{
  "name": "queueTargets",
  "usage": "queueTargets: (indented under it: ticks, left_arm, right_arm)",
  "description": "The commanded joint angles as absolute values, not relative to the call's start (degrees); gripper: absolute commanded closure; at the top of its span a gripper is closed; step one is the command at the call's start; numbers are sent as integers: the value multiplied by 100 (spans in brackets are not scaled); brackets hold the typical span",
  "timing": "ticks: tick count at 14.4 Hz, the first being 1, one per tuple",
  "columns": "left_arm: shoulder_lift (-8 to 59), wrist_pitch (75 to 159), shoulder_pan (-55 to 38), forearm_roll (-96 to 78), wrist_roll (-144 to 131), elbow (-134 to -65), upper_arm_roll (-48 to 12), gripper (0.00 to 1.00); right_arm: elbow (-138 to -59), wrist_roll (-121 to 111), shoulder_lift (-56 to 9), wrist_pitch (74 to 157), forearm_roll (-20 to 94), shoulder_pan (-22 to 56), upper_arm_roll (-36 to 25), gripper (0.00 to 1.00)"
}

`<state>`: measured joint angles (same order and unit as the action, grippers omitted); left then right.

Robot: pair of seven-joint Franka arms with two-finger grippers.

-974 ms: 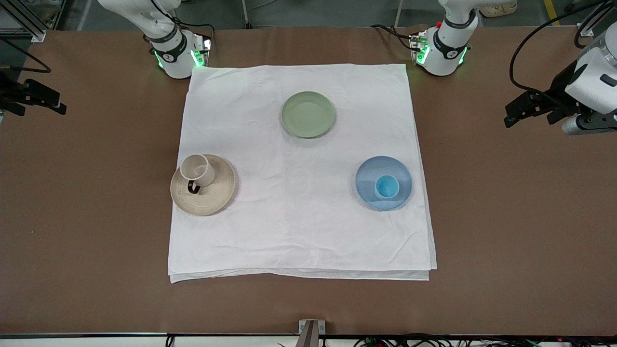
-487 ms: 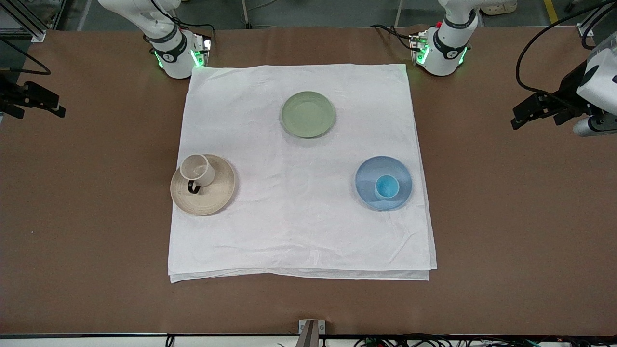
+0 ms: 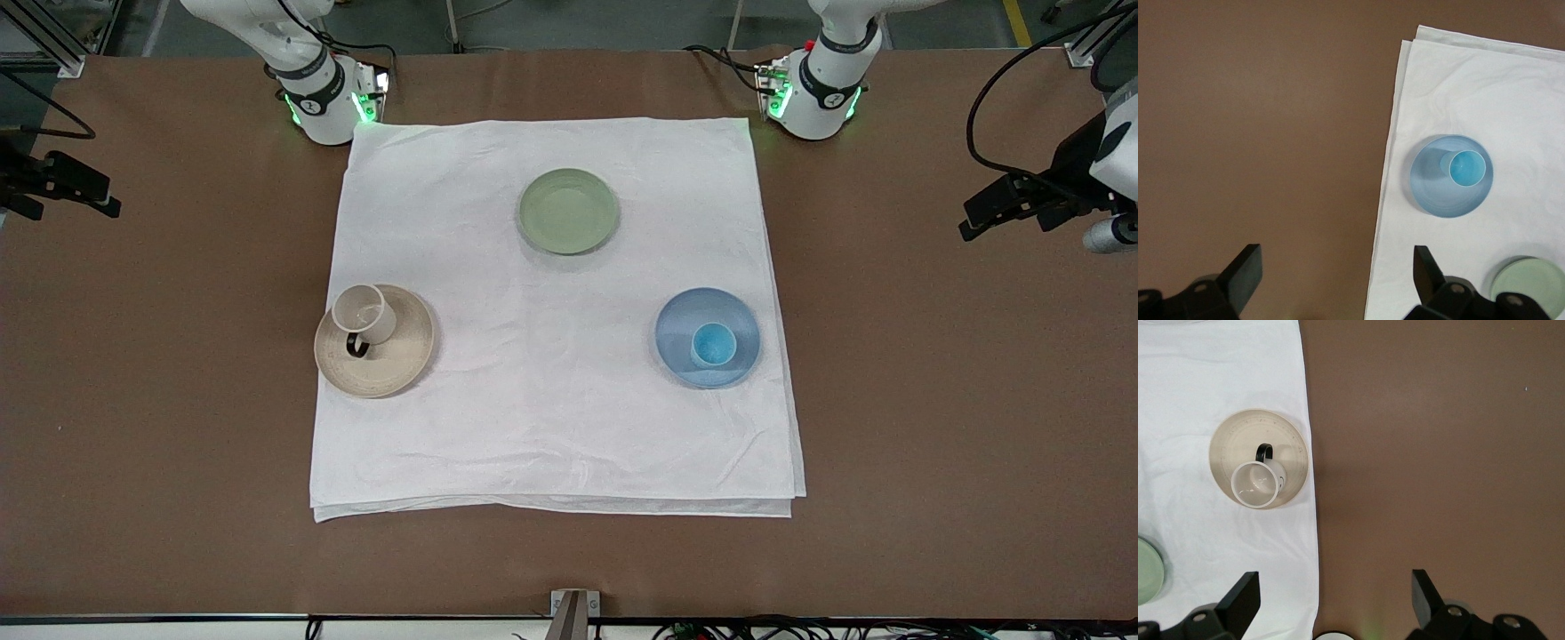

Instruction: Place blue cup in blue plate and white mug in gray plate

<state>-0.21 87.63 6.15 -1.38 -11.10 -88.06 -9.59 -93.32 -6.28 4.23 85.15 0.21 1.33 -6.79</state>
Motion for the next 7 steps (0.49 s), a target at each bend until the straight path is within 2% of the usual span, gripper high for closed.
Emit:
queueTargets:
  ticks: [1,7]
  left_arm:
    - [-149,8763,650,-176,-1028,-8851,-976,0]
    - [-132,8737,633,-141,-923,-8824,-1019,0]
  right_arm:
    - [-9379,-677,598,8412,-97,114,-615,0]
    - [-9167,-659,580,8297,-9,123,-615,0]
